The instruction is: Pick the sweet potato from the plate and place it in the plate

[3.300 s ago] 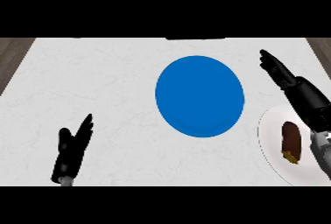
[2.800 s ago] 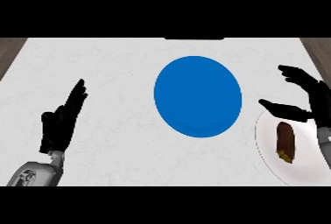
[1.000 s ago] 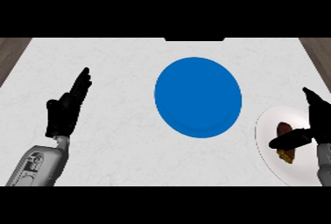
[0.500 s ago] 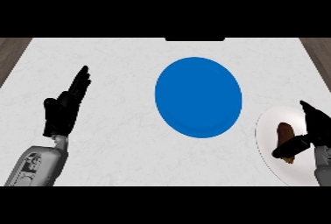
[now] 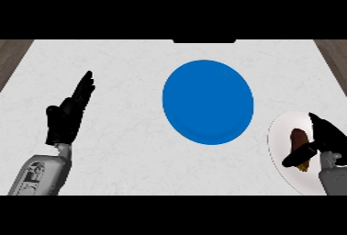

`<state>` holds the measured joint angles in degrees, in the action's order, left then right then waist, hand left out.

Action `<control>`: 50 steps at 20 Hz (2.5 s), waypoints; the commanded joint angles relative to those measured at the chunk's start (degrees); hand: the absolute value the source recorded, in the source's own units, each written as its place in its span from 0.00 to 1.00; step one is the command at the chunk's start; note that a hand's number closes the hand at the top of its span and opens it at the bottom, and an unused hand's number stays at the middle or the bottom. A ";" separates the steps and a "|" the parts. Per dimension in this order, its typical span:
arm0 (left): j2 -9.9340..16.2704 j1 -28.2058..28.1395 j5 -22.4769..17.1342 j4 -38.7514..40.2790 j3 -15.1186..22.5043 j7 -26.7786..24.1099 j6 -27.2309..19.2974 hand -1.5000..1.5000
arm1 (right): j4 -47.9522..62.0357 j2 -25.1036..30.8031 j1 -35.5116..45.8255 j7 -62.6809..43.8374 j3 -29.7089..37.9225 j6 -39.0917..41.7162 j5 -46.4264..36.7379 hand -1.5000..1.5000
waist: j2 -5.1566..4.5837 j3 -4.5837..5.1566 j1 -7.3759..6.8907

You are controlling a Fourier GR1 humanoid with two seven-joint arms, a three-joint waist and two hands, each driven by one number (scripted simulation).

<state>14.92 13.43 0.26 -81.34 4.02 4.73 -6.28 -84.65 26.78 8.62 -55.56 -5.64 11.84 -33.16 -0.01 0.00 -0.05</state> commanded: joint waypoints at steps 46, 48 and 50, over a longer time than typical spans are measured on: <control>-3.69 1.65 3.95 0.36 -5.53 1.56 5.02 0.50 | -36.54 -6.63 -2.88 22.37 -2.71 -11.41 -15.77 1.00 | -0.02 0.05 -0.53; -3.33 2.91 4.09 -2.38 -5.45 5.04 5.07 0.50 | -31.94 -9.17 -1.03 23.36 -3.94 -11.76 -15.32 1.00 | 0.01 0.00 -0.45; -4.43 1.39 4.99 -2.99 -4.28 4.06 4.45 0.50 | -23.70 -11.74 7.73 20.76 -3.89 -11.17 -16.01 1.00 | -0.08 0.01 -1.02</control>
<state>10.98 15.36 4.77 -81.83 -1.08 6.91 -1.71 -115.11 19.15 7.13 -31.38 -7.67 -1.01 -48.83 -0.03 0.04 -0.50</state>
